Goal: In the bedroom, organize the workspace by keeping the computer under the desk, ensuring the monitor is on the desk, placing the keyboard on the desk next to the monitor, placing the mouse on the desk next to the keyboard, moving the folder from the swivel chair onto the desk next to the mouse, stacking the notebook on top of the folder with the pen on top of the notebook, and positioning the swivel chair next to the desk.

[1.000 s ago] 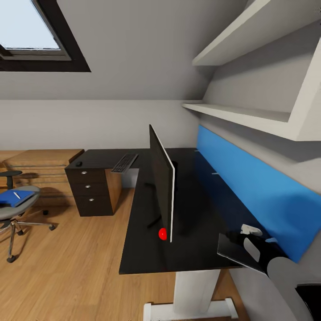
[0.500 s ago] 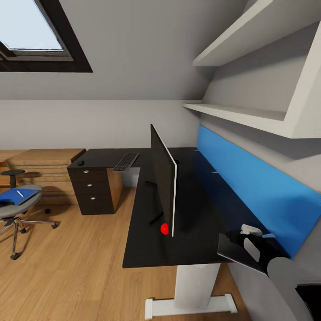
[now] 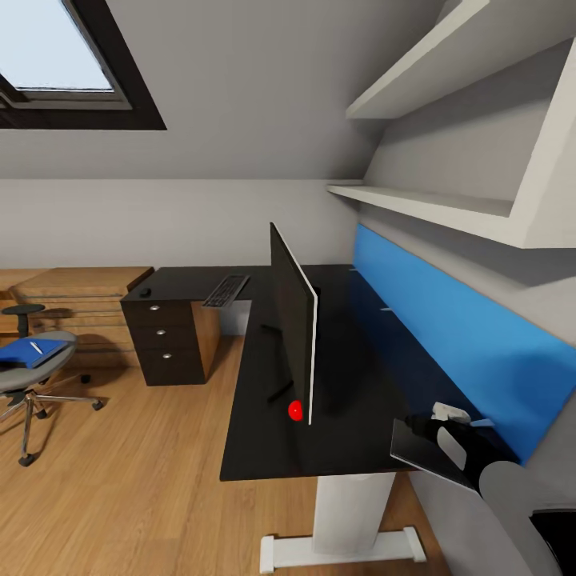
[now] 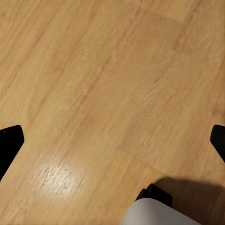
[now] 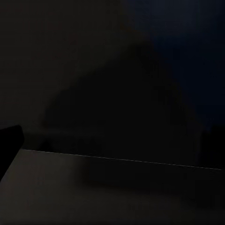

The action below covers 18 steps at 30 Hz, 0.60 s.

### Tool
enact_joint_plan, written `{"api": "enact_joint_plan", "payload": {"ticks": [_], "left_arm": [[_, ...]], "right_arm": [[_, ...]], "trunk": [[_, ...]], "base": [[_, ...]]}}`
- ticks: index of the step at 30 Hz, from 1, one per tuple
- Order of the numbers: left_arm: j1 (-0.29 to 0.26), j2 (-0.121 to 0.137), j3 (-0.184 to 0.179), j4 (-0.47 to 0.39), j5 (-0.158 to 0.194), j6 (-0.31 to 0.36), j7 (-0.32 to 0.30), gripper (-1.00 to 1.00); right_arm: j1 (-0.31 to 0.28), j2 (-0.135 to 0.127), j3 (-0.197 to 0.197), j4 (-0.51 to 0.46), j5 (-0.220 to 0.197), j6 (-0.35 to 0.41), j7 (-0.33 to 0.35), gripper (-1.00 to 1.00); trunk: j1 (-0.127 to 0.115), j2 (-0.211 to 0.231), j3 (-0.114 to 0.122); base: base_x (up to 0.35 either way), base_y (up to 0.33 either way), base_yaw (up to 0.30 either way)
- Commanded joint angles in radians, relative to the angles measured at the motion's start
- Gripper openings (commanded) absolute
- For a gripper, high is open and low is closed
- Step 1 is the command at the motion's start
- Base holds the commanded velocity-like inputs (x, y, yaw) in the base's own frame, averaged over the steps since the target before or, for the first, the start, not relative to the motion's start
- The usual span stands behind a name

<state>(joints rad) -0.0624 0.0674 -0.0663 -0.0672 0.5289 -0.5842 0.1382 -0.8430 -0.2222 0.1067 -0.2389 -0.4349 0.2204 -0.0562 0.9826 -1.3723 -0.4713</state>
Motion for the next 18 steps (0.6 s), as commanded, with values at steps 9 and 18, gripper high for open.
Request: {"api": "enact_joint_plan", "payload": {"ticks": [9,18], "left_arm": [[0.0,0.0,-0.007,0.0,0.0,-0.001,0.008,1.0],[0.0,0.0,-0.007,0.0,0.0,0.0,0.008,1.0]], "right_arm": [[0.001,0.0,0.005,0.011,-0.02,0.005,-0.004,1.0],[0.001,0.0,0.005,0.01,-0.02,0.005,-0.004,1.0]], "trunk": [[0.0,0.0,0.003],[0.0,0.0,0.016]], "base": [[0.0,0.0,0.0],[0.0,0.0,0.0]]}}
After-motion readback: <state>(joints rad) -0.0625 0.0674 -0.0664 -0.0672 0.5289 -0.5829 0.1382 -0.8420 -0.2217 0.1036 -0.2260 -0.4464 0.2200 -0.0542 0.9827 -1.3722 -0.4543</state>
